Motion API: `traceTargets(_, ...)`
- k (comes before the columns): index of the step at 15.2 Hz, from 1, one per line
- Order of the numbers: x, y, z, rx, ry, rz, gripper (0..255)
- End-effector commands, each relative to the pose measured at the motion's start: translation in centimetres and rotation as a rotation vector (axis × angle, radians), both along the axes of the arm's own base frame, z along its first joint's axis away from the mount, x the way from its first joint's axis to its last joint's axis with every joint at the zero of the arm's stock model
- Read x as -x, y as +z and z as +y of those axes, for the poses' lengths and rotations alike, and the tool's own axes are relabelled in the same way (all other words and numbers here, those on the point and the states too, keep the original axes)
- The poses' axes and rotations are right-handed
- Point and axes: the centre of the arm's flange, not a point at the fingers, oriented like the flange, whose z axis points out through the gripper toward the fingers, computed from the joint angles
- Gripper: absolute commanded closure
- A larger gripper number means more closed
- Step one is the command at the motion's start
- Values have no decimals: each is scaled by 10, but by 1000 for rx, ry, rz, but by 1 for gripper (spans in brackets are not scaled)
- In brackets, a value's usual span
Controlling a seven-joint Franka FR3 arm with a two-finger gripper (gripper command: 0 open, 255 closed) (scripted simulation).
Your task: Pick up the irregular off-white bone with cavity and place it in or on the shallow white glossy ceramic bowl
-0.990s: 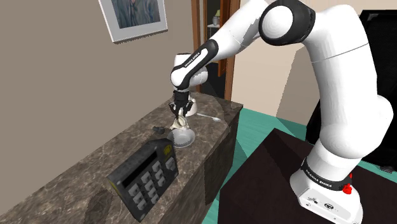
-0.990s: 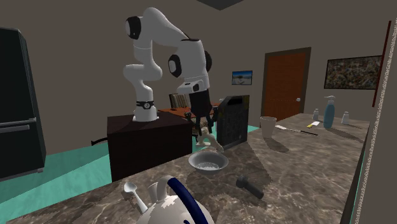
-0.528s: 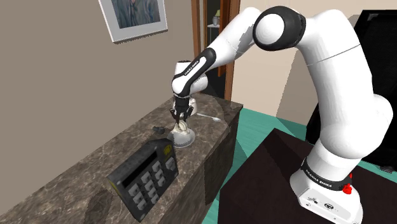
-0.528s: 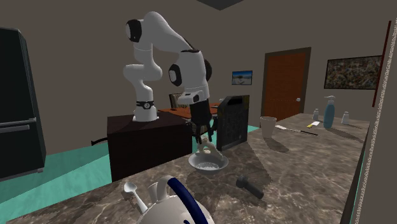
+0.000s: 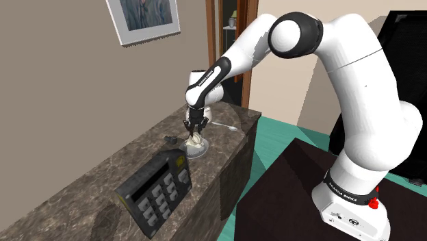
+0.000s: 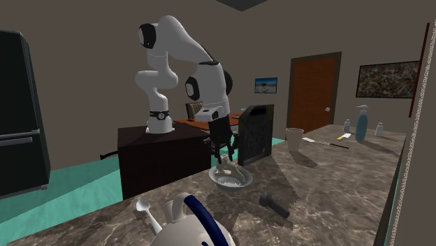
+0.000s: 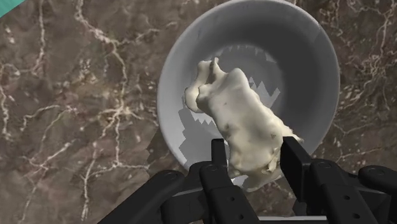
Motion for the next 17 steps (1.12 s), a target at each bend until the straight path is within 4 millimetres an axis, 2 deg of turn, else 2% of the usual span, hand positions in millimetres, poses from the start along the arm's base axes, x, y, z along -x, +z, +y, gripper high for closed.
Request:
traceTargets(1,0,0,0,0,0,0,255)
traceTargets(3,0,0,0,0,0,0,255)
traceTargets(4,0,0,0,0,0,0,0)
traceTargets(9,0,0,0,0,0,0,0)
traceTargets(13,1,49,-9,0,0,0,0)
traceTargets(17,1,49,-9,0,0,0,0)
